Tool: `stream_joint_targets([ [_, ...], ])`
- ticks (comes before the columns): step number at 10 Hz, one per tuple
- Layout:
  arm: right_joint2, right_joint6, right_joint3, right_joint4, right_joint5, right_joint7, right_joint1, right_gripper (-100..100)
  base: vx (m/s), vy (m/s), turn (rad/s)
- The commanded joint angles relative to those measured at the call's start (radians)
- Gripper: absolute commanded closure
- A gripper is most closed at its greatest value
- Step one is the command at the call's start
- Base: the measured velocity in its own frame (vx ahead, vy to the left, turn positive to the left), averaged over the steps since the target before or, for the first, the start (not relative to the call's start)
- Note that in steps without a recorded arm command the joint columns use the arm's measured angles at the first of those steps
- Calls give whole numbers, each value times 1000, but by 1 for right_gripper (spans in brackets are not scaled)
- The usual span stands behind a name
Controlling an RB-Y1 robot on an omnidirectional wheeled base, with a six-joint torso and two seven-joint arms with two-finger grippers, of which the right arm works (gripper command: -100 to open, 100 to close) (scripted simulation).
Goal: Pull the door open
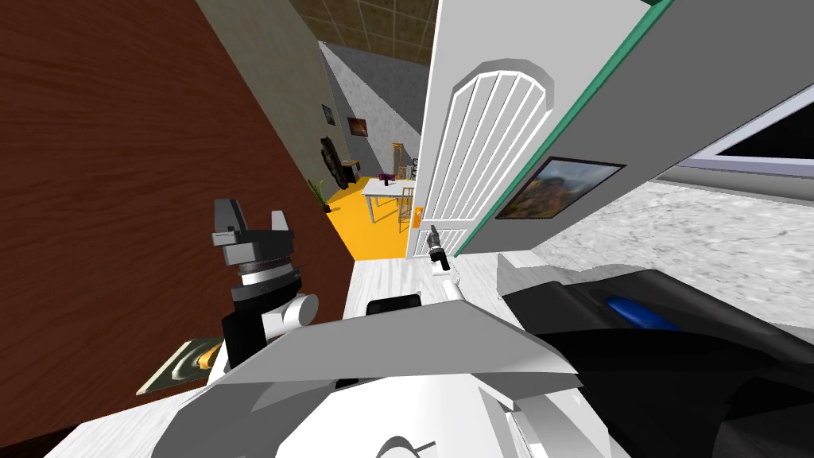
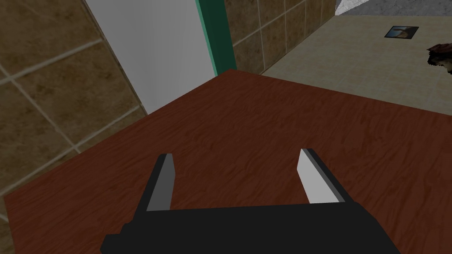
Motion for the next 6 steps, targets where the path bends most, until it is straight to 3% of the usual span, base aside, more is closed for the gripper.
stream_joint_targets([
  [1,0,9,-2,41,0,-1,-25,-100,138,-20,31],
  [6,5,26,-5,145,3,-5,-80,-100,141,-27,21],
])
